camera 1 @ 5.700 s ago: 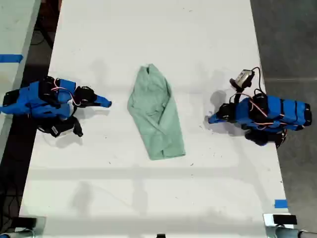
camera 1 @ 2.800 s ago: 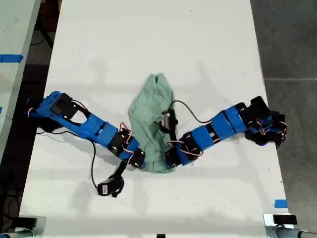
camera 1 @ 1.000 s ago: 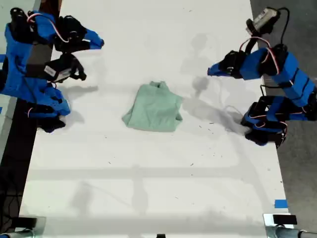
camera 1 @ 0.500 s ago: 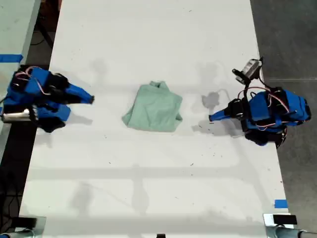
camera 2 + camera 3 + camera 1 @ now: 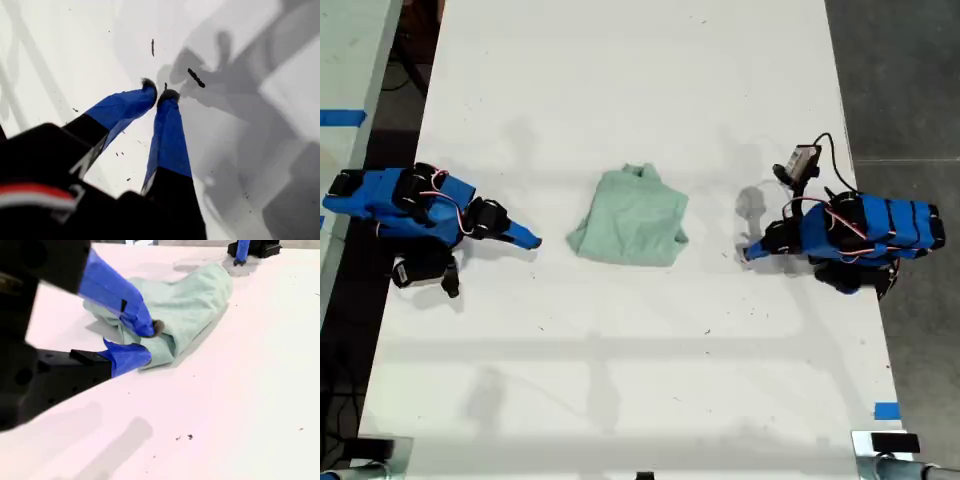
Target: Fold t shirt
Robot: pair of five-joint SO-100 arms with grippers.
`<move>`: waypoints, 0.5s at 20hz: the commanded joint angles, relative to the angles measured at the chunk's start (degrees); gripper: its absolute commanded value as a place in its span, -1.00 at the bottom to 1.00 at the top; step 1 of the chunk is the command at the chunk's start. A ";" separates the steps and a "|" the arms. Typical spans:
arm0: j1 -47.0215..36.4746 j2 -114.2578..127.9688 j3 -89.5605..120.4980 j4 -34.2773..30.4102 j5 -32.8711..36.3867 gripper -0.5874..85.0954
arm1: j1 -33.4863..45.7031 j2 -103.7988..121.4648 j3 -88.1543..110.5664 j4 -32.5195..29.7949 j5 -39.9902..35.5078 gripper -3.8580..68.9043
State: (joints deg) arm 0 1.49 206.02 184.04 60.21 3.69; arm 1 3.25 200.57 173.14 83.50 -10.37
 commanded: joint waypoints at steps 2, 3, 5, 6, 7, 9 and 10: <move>-1.49 0.35 -0.18 -0.35 2.55 -0.76 | 0.88 0.26 2.72 -2.99 -11.34 -0.76; -1.49 0.35 -0.18 -0.35 2.55 -0.76 | 1.05 0.26 3.16 -3.25 -7.47 -0.76; -1.14 0.35 -0.18 -0.35 2.55 -0.76 | 1.23 0.26 3.16 -3.25 -7.91 -0.75; -1.05 0.35 -0.18 -0.35 2.55 -0.76 | 1.23 0.26 3.16 -3.25 -7.82 -0.75; -1.14 0.35 -0.18 -0.35 2.55 -0.76 | 1.23 0.26 3.16 -3.25 -7.82 -0.75; -1.14 0.35 -0.18 -0.35 2.55 -0.76 | 1.23 0.26 3.16 -3.25 -7.82 -0.75; -1.14 0.35 -0.18 -0.35 2.55 -0.76 | 1.23 0.26 3.16 -3.25 -7.73 -0.75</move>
State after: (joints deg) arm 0 0.26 206.02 184.04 60.21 5.89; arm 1 3.96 200.65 174.20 81.47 -18.02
